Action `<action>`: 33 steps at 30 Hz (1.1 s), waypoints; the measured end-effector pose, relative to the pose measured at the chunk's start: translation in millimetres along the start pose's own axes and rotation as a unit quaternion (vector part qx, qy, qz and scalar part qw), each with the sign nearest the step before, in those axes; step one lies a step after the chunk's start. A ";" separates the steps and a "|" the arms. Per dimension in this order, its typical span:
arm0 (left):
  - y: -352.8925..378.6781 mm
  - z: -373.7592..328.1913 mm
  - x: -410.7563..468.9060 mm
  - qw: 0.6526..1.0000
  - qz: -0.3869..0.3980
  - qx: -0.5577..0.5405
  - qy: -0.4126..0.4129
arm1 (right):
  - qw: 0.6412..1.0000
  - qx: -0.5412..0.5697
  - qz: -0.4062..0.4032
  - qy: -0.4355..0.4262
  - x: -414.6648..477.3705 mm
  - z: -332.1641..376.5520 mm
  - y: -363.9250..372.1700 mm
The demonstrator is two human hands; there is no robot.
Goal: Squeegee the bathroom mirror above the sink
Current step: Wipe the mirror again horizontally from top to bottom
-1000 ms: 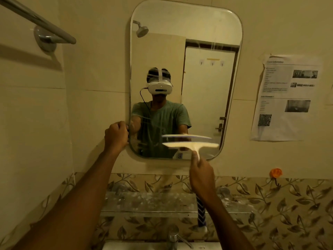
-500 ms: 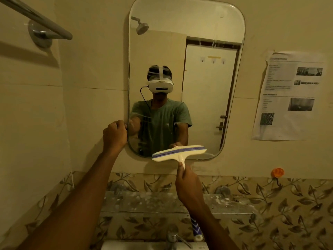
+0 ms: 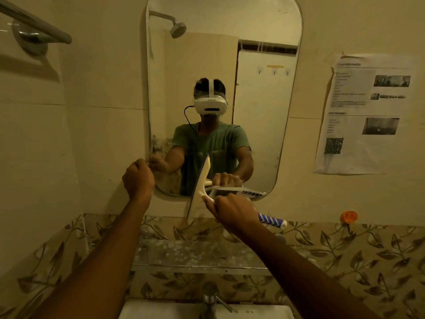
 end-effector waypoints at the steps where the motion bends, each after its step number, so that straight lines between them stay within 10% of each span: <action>1: -0.6 -1.1 -0.6 1.000 -0.007 0.007 0.001 | 1.000 0.004 0.010 0.000 -3.1 -9.8 3.1; 10: -5.9 13.0 -22.1 0.998 -0.062 0.020 -0.006 | 0.993 -0.027 0.061 0.102 -67.8 -135.2 26.5; 20: 34.0 86.7 -89.7 0.935 -0.076 -0.227 -0.260 | 0.997 -0.027 -0.047 -0.057 -24.5 -45.7 6.3; 33: 40.3 83.7 -99.5 0.924 -0.082 -0.260 -0.270 | 0.989 -0.042 0.101 0.099 -96.0 -174.7 51.7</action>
Point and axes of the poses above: each hand's wrist, its own x-axis towards the middle knuckle, its own y-axis out of the palm, z = x × y, the point moved 10 cm from there along x, towards the middle knuckle, and after that the axes turned 9 degrees about -x, right-handed, at the moved point
